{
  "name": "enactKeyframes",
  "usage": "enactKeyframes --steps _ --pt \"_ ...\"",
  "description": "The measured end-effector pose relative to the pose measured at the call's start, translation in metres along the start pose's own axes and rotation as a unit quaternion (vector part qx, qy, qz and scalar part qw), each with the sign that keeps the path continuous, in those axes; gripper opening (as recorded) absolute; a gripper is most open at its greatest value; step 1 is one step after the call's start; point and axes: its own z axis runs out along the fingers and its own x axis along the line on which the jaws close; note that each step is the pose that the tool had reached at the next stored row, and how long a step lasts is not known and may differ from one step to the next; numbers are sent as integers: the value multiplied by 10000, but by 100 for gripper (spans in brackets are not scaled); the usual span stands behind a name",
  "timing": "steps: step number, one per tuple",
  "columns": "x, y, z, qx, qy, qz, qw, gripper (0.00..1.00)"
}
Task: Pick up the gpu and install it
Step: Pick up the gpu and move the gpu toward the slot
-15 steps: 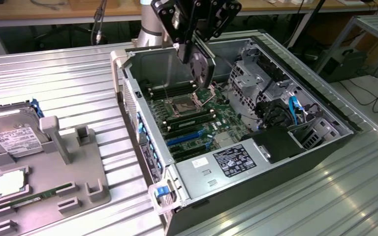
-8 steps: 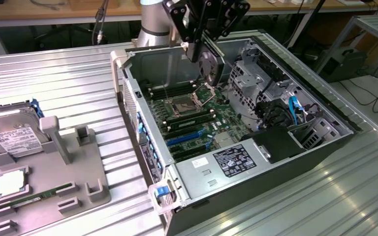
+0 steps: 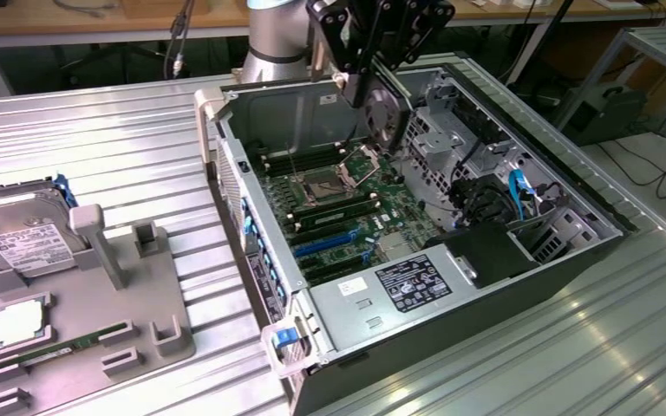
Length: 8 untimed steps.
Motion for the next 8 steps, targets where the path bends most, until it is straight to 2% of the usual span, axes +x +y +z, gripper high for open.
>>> enactKeyframes --steps 8 --pt "-170 -7 1 0 0 0 10000 29"
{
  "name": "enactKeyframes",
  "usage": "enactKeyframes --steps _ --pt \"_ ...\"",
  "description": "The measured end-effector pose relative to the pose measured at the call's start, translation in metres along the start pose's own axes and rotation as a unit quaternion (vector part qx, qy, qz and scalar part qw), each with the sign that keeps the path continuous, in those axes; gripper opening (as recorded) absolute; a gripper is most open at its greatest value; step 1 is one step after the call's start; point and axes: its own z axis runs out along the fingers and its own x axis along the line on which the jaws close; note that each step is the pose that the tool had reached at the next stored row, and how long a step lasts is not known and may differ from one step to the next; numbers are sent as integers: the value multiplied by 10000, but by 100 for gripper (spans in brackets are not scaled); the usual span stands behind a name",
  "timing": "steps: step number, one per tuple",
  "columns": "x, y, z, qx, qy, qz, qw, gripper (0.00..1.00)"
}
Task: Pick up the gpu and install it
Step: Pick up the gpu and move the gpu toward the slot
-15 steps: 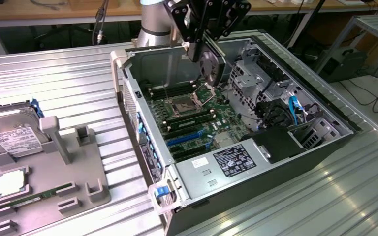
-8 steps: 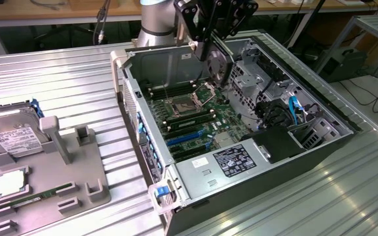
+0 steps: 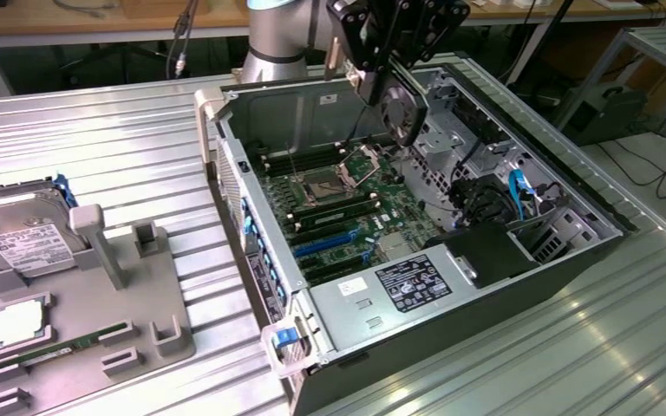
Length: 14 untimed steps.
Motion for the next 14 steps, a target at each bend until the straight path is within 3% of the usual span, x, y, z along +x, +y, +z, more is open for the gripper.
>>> enactKeyframes --steps 14 --pt "-182 -8 4 0 -1 0 10000 29"
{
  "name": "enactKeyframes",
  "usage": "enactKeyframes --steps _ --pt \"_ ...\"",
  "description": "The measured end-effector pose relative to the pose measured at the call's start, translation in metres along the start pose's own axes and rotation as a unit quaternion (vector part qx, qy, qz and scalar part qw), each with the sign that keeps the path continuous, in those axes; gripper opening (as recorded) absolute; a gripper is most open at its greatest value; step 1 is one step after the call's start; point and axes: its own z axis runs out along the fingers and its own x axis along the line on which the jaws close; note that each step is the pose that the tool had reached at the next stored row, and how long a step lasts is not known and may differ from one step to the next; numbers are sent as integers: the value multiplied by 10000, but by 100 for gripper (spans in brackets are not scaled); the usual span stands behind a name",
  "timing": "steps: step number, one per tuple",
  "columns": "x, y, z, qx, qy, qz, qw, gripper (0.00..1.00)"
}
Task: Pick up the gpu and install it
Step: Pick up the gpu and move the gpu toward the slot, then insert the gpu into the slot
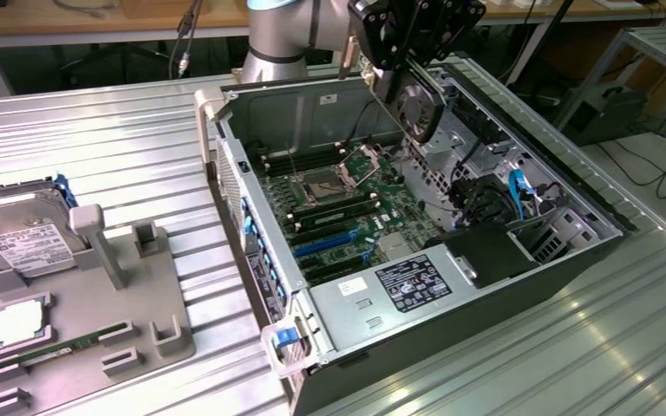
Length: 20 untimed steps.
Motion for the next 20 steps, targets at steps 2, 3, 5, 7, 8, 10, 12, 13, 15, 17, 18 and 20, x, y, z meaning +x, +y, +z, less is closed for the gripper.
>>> enactKeyframes --steps 2,3,5,7,8,10,12,13,15,17,18,20 --pt "0 0 0 0 0 0 10000 29" --pt "0 0 0 0 0 0 10000 29" --pt "0 0 0 0 0 0 10000 29" --pt "-1 0 1 0 0 0 10000 29" --pt "-1 1 1 1 0 0 10000 29" --pt "-1 0 1 1 0 0 10000 29" --pt "-1 1 0 1 0 0 10000 29" --pt "0 0 0 1 0 0 10000 29" --pt "0 1 0 1 0 0 10000 29" --pt "0 1 1 1 0 -4 10000 29" --pt "-1 1 0 1 0 -9 10000 29" --pt "0 0 0 1 2 -59 10000 29"
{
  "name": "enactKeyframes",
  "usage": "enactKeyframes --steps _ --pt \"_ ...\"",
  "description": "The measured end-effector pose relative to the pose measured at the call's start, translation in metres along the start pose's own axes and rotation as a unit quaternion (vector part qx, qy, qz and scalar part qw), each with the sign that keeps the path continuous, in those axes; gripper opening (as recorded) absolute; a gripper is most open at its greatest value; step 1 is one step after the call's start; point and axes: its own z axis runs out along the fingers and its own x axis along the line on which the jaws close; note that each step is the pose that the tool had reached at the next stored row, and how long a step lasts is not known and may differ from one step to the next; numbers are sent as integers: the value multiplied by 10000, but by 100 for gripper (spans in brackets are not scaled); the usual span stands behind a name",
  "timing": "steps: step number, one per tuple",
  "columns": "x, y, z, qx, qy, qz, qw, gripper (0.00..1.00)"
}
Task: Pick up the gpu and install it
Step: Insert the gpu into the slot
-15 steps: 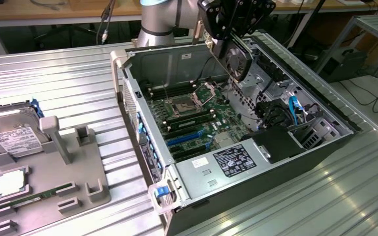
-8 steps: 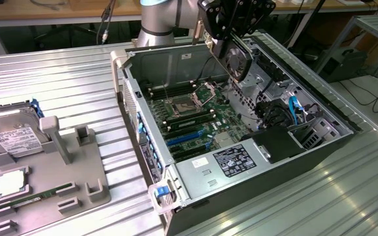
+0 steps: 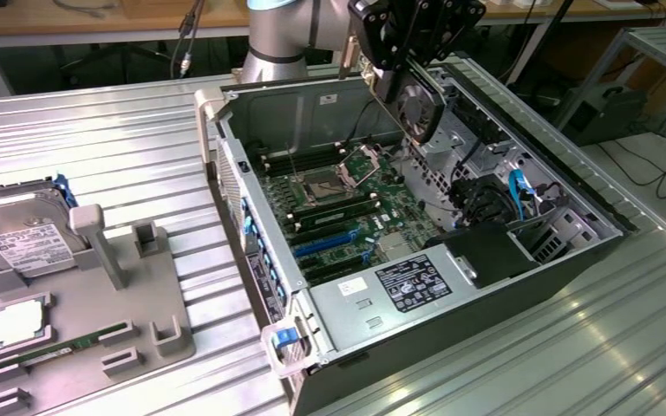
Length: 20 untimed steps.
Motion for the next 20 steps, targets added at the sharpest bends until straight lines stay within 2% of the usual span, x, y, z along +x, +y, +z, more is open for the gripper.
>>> enactKeyframes --steps 4,10,20 --pt "0 -1 0 -3 5 -169 9999 29" --pt "1 -1 0 -6 14 -497 9988 29" --pt "1 -2 0 -9 27 -963 9953 29"
